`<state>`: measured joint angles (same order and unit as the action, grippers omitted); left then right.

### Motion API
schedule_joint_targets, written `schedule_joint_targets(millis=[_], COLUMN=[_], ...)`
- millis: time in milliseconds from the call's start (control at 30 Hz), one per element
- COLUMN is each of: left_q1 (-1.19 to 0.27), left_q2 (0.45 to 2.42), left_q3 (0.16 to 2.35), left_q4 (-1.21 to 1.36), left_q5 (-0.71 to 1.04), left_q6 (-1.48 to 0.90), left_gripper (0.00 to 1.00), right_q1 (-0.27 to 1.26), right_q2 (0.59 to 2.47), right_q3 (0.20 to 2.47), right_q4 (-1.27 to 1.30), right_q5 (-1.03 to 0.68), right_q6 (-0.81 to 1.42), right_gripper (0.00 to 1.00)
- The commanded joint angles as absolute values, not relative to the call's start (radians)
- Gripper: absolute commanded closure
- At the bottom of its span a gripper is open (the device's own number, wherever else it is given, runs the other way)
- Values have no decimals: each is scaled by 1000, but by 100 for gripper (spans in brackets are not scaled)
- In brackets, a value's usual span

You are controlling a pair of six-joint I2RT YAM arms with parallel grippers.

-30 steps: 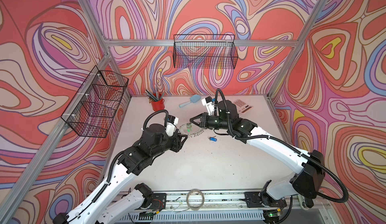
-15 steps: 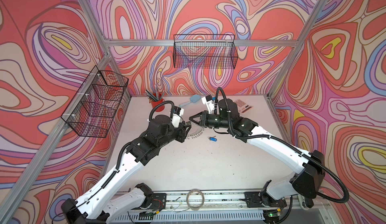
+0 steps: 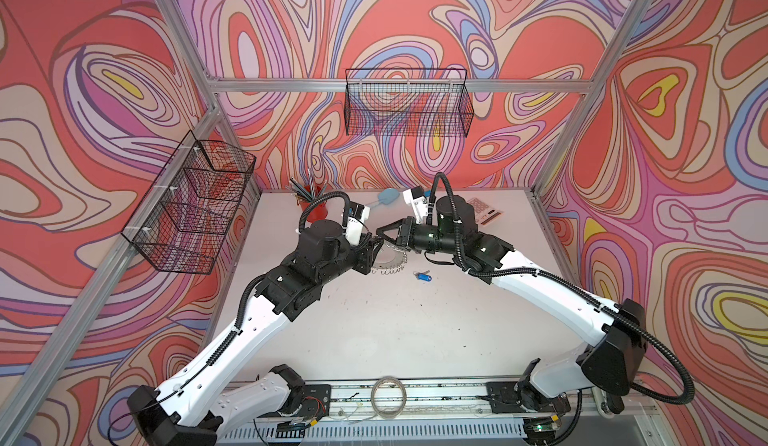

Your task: Put the keys on the keyring

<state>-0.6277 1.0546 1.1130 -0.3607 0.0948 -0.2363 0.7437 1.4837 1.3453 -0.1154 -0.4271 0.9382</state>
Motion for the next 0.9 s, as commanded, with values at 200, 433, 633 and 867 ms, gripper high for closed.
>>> schedule_joint_targets(millis=[200, 433, 633, 867], left_q1=[-632, -623, -587, -519], left_q2=[1035, 1036, 1081, 1104], left_q3=[1188, 1276, 1319, 1311], left_q4=[-469, -636, -728, -750], left_q5=[15, 128, 229, 330], left_q6=[-42, 96, 147, 162], left_gripper=[53, 42, 41, 43], right_q1=[746, 746, 746, 746], right_q2=[1450, 1452, 1460, 1445], right_q3=[1338, 1352, 1385, 1392], right_q4=[-107, -143, -161, -173], right_q5=[-426, -446, -474, -487], right_q6=[931, 882, 851, 833], right_gripper=[100, 100, 100, 100])
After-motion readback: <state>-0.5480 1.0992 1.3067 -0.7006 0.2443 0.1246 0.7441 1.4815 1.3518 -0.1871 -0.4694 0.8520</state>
